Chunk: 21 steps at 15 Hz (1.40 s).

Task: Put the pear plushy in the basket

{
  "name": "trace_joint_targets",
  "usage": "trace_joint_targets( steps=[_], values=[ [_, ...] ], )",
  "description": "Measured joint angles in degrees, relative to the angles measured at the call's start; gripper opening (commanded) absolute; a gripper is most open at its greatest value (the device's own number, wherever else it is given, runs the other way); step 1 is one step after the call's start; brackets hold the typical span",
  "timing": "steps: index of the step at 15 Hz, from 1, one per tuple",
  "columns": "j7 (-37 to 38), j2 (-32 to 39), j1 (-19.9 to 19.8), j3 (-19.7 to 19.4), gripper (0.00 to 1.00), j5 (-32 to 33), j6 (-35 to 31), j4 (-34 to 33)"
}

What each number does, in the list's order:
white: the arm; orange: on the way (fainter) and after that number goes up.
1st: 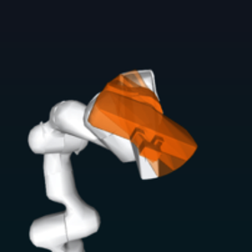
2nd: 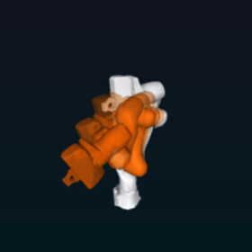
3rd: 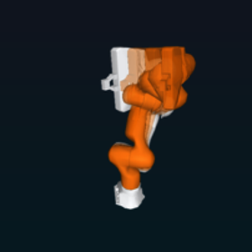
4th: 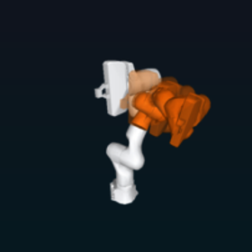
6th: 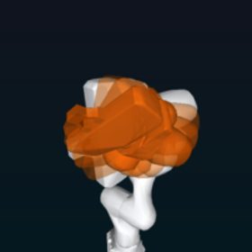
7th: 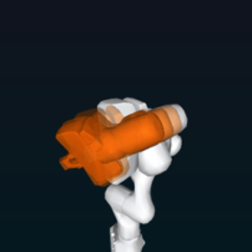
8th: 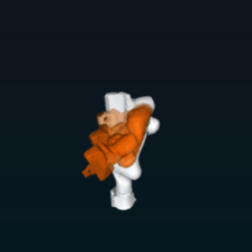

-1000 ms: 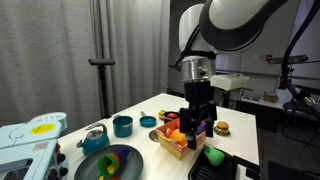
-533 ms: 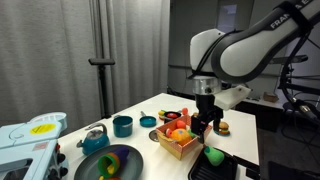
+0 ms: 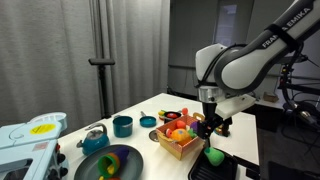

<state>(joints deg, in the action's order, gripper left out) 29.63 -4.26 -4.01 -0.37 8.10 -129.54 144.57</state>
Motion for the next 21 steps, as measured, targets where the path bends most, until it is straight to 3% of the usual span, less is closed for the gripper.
trace_joint_targets(
  steps=[8, 15, 18, 21],
  values=[
    [1.8, 0.4, -0.1, -0.2, 1.0, 1.3, -1.8, 0.0],
    [13.9, 8.7, -1.9, -4.7, 1.0, 17.1, -12.6, -0.6],
    [18.2, 13.8, -1.6, -6.8, 1.0, 23.1, -13.1, -1.9],
    [19.7, 18.7, -0.7, -8.2, 1.0, 24.5, -13.1, -3.5]
  ],
)
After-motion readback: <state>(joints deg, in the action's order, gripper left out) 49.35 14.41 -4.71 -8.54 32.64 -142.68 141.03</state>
